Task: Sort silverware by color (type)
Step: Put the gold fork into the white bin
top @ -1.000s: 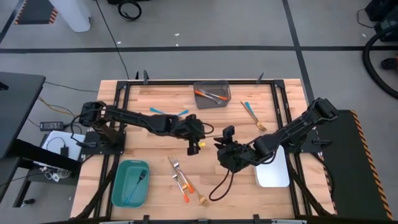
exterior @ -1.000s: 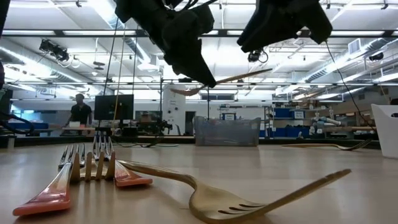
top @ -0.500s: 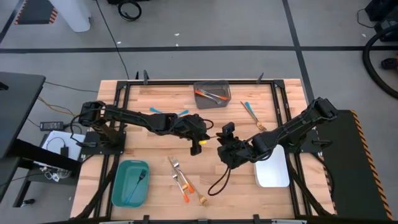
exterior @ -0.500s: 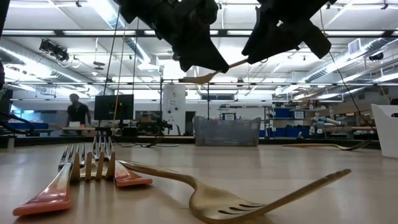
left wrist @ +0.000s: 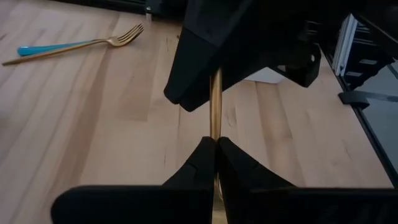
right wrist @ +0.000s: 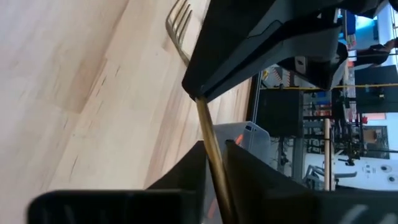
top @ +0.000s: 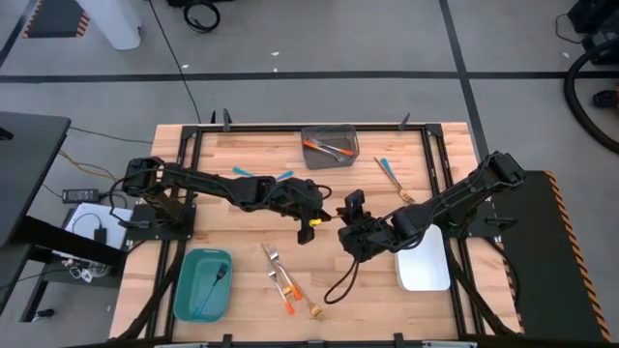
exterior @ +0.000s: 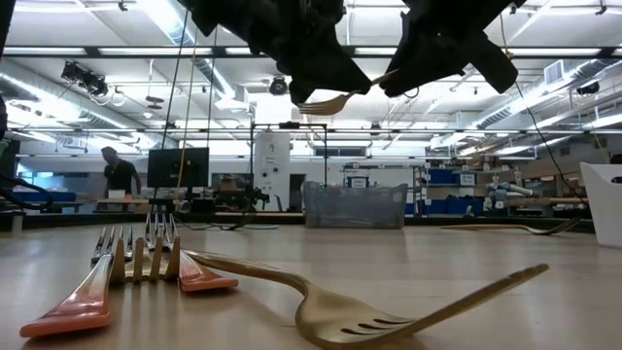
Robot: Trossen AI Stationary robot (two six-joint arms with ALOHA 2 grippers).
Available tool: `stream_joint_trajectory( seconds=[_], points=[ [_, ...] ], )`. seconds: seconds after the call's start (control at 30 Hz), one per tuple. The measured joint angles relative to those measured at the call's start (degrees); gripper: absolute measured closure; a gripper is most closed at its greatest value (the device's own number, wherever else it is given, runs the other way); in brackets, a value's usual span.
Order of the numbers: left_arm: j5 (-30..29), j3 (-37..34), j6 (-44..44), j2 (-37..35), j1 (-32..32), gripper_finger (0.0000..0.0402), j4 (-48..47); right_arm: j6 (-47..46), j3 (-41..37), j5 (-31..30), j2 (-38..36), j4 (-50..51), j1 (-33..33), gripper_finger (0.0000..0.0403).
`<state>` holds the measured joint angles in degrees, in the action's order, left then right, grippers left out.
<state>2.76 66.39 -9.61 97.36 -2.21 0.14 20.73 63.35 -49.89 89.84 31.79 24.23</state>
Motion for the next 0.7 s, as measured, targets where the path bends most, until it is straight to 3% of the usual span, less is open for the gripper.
stream_joint_trajectory(
  seconds=[0.17, 0.37, 0.7],
  points=[
    [0.4, 0.0, 0.2, 0.0, 0.4, 0.0388, 0.0, 0.1, 0.0, 1.6, 0.0, 0.5, 0.0, 0.0387],
    [0.3, 0.0, 1.7, 0.0, 0.4, 0.0374, 0.0, -0.2, 0.0, 1.9, 0.0, 0.4, 0.0, 0.0388],
    [-0.4, 0.0, 6.0, -1.0, 0.2, 0.0259, 2.6, -1.9, 0.0, 4.0, 0.0, 0.4, 0.0, 0.0387]
  ],
)
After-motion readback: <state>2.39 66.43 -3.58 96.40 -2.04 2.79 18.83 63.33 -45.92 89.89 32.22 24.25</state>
